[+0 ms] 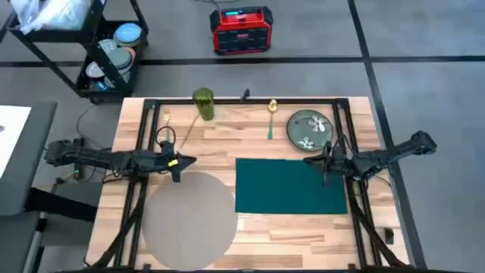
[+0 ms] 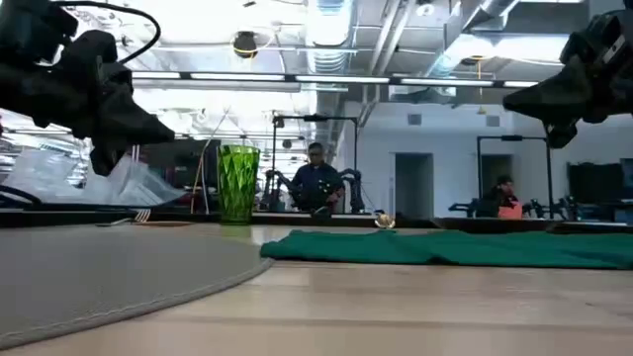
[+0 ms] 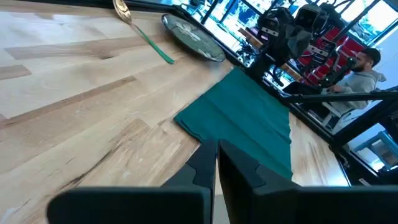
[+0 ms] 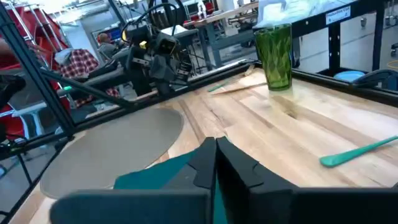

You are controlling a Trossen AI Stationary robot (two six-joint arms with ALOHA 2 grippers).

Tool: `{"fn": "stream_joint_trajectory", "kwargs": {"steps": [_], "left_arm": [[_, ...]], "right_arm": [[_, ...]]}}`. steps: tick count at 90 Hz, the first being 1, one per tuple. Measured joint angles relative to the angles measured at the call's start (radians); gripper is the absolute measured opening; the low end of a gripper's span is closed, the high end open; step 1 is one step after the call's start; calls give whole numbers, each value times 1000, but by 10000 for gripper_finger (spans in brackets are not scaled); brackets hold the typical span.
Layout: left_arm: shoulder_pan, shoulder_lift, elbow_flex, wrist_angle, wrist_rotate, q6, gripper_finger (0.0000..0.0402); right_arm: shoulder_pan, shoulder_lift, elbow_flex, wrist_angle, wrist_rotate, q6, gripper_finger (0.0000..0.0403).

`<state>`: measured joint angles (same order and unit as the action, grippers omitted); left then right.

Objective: Set table place

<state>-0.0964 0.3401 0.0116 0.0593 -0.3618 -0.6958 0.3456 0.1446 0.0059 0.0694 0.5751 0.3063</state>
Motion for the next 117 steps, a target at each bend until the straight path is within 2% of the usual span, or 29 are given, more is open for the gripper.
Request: {"fn": "stream_joint_trajectory", "kwargs": {"steps": [50, 52, 60, 65, 72, 77, 86, 105, 113, 117], "left_arm": [[0, 0, 0, 0, 0, 0, 0], [0, 0, 0, 0, 0, 1, 0], [0, 0, 3, 10, -8, 11, 0], [0, 0, 6, 17, -54, 26, 0], [0, 0, 8, 17, -191, 21, 0], [2, -1, 8, 16, -237, 0, 0], [0, 0, 8, 18, -236, -60, 0], [16, 5, 9, 24, -257, -43, 0], [28, 23, 10, 11, -260, -103, 0], [34, 31, 10, 11, -261, -161, 0]], "right_arm": [[0, 0, 0, -3, -1, -5, 0], [0, 4, 4, -14, -2, -72, 0], [-2, 15, 27, -54, -1, -742, 0], [0, 28, 31, -46, -1, -1103, 0], [2, 29, 34, -40, -1, -1460, 0], [1, 34, 34, -40, -1, -1617, 0], [1, 39, 35, -67, -1, -1724, 0], [0, 39, 38, -97, -1, -1727, 0], [0, 39, 38, -90, -2, -1725, 0], [0, 39, 37, -73, -26, -1656, 0]]}}
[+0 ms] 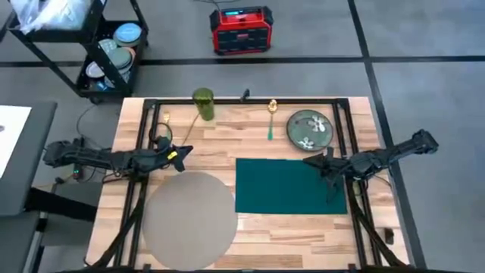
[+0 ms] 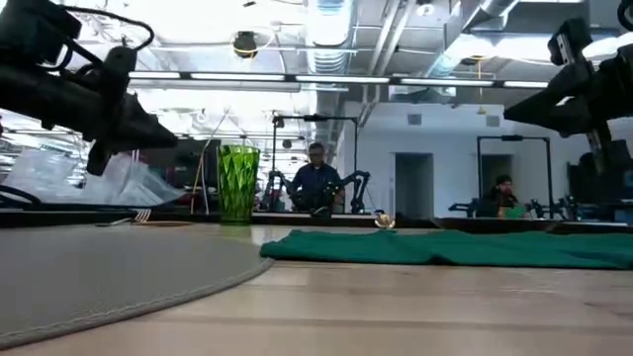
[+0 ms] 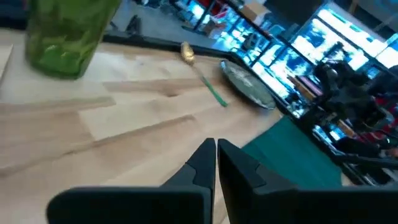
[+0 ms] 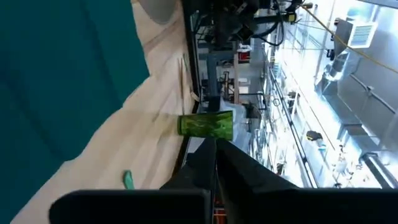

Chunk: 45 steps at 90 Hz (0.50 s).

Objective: Set table place
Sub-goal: Fold the green napkin

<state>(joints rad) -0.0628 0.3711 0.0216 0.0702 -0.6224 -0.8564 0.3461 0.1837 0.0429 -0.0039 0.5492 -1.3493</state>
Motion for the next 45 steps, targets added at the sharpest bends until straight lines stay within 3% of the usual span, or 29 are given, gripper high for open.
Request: {"fn": "stream_joint_trajectory", "kwargs": {"steps": [12, 22, 45], "left_arm": [[4, 25, 0, -1, 0, -164, 0], [4, 49, 1, -3, 0, -193, 0], [4, 76, 2, -4, 4, -199, 0]], "right_arm": [[20, -1, 0, 140, -239, 660, 0], [36, -1, 1, 221, -286, 1134, 0], [12, 0, 1, 220, -260, 1158, 0]]}}
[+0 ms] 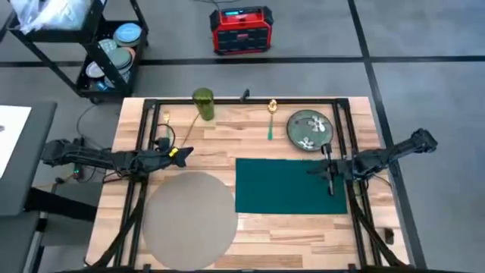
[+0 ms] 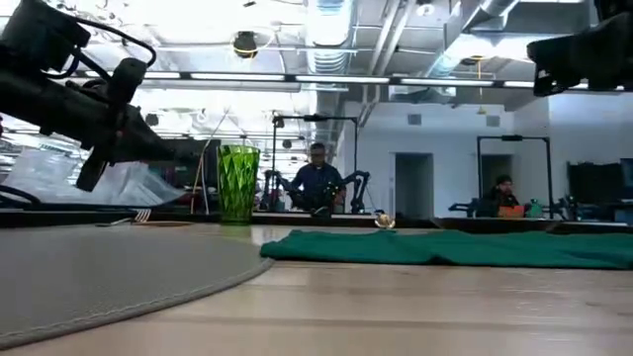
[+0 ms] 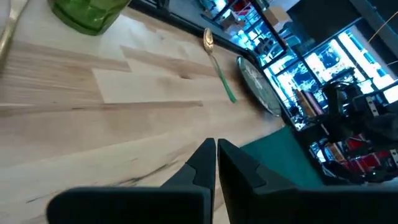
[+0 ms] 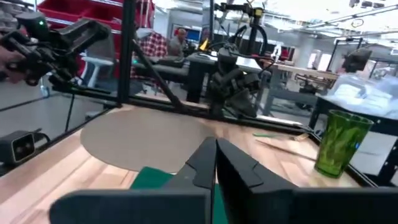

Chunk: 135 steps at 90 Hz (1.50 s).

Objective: Set table place
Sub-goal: Fold the green napkin

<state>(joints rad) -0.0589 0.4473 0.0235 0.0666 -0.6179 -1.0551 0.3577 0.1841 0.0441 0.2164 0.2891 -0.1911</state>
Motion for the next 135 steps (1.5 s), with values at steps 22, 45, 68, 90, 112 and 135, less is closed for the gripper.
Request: {"fn": "stream_joint_trajectory", "kwargs": {"steps": [22, 45, 68, 90, 112, 135], "left_arm": [[0, 0, 9, 256, 78, 276, 0], [0, 55, 311, 203, 97, 592, 0], [19, 344, 639, 29, 209, 616, 0], [63, 742, 847, 29, 322, 624, 0], [81, 986, 960, 28, 362, 523, 0], [80, 1033, 989, 60, 506, 509, 0]], "right_arm": [[23, 0, 0, 38, -110, 266, 0], [39, -1, 1, 169, -108, 873, 0], [39, -2, 2, 259, -22, 950, 0], [38, -2, 2, 383, 32, 1003, 0], [34, -1, 2, 344, 70, 968, 0], [-10, 1, 2, 233, 124, 877, 0]]}}
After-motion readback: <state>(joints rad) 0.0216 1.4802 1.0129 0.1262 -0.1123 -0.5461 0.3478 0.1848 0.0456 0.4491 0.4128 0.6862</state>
